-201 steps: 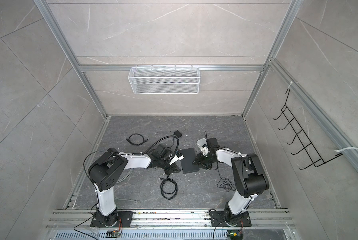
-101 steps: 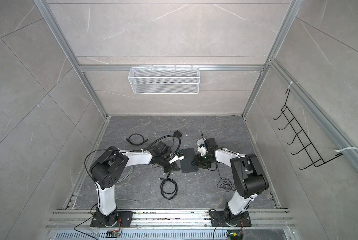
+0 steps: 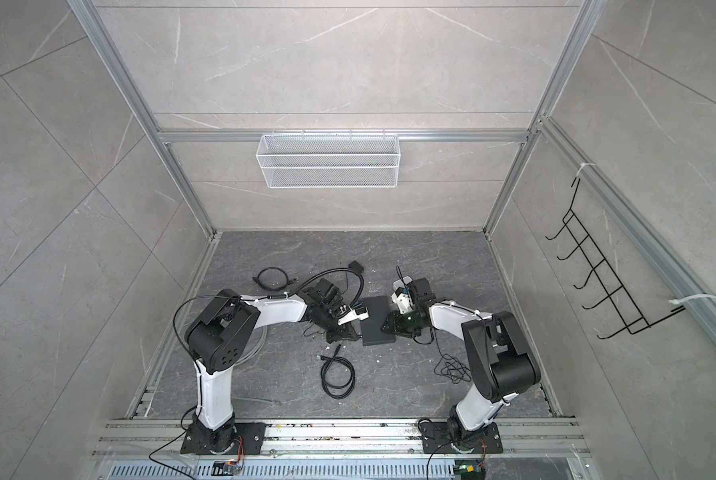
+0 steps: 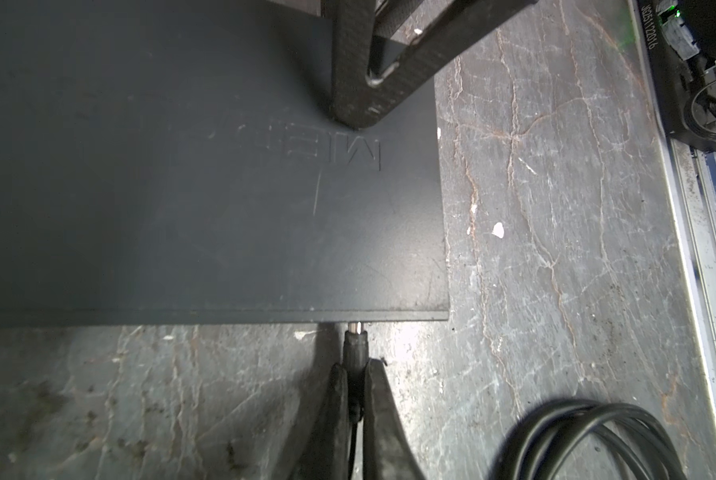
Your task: Insert the plug into the switch port
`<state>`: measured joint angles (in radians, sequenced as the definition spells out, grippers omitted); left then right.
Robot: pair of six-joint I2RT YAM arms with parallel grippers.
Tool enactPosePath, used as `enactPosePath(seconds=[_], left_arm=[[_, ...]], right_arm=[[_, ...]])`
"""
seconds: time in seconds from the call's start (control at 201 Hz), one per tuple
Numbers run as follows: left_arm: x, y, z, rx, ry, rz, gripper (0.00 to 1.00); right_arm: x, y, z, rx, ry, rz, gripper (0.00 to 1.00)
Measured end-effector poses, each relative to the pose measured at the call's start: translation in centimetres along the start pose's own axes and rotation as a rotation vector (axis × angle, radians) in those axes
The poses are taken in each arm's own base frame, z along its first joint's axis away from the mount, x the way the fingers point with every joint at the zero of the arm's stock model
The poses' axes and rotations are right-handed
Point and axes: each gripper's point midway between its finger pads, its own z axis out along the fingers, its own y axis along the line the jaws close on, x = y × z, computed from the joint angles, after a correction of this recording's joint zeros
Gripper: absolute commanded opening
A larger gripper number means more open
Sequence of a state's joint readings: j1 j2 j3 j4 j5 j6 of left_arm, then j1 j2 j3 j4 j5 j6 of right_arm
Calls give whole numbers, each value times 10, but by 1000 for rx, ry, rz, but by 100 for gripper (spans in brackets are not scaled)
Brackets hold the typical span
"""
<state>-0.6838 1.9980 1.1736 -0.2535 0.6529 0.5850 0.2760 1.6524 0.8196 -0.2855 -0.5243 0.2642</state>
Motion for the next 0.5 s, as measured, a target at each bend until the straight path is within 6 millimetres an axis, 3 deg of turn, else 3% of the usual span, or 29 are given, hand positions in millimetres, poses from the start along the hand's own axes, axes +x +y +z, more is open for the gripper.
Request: enactPosePath(seconds=[0.503], left_arm=[[0,3,-3,21,69,-14,0]], right_arm=[[-5,5,-1,29,-6,-79,49]])
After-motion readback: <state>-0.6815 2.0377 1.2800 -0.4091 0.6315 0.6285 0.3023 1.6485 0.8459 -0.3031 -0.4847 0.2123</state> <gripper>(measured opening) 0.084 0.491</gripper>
